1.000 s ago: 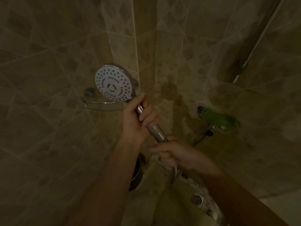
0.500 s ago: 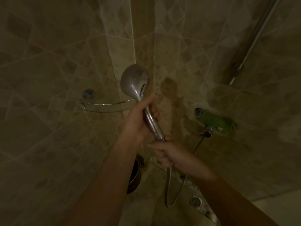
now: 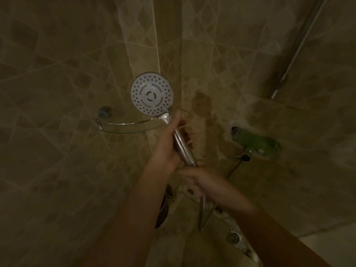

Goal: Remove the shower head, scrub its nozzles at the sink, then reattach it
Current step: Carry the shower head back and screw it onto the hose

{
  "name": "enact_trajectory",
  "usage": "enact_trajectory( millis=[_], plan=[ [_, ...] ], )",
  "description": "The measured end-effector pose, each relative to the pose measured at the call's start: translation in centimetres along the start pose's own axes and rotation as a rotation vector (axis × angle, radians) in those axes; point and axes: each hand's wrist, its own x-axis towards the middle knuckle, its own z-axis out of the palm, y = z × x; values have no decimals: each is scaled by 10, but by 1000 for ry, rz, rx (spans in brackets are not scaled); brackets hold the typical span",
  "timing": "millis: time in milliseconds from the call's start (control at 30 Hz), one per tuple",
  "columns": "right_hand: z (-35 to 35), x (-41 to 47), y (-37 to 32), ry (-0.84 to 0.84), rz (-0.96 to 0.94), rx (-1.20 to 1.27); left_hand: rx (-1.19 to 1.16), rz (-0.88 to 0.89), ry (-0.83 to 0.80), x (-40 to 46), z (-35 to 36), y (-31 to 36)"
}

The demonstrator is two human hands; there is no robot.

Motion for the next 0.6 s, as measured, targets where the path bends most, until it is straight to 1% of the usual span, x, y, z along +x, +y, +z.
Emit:
enact_trajectory(
  millis=[33,67,100,167,233,267,300,367,400,433,467,500,533,600],
  plan=[
    [2,2,-1,164,-67,-93,113,49,142,1,4,-5],
    [4,3,-3,292,-136,-196,196,103,269,1,10,-9],
    [4,4,-3,368,-199,-308,233,149,355,2,15,-14],
    [4,5,-1,406,-264,-471,219,183,430,4,20,-19],
    [5,3,-2,354,-230,-467,152,163,433,4,20,-16],
    [4,2,-2,293,-173,-371,104,137,394,4,16,-13],
    [2,0,-3,186,-101,-221,68,92,306,2,12,-9],
    [-1,-3,-4,-111,41,56,-1,-28,1,-2,3,-1],
    [-3,-5,-3,-213,78,101,-39,-66,-133,-4,-1,1],
    [-4,-6,-2,-261,84,120,-61,-87,-209,-5,-3,3],
    [-3,-6,-1,-255,84,131,-55,-100,-205,-4,-3,2],
    [0,-4,1,-171,81,125,-12,-105,-126,-2,0,1],
    [5,-3,2,-38,60,81,78,-85,1,0,3,-2],
    [10,1,4,294,-26,-76,275,26,286,4,9,-11]
  ],
)
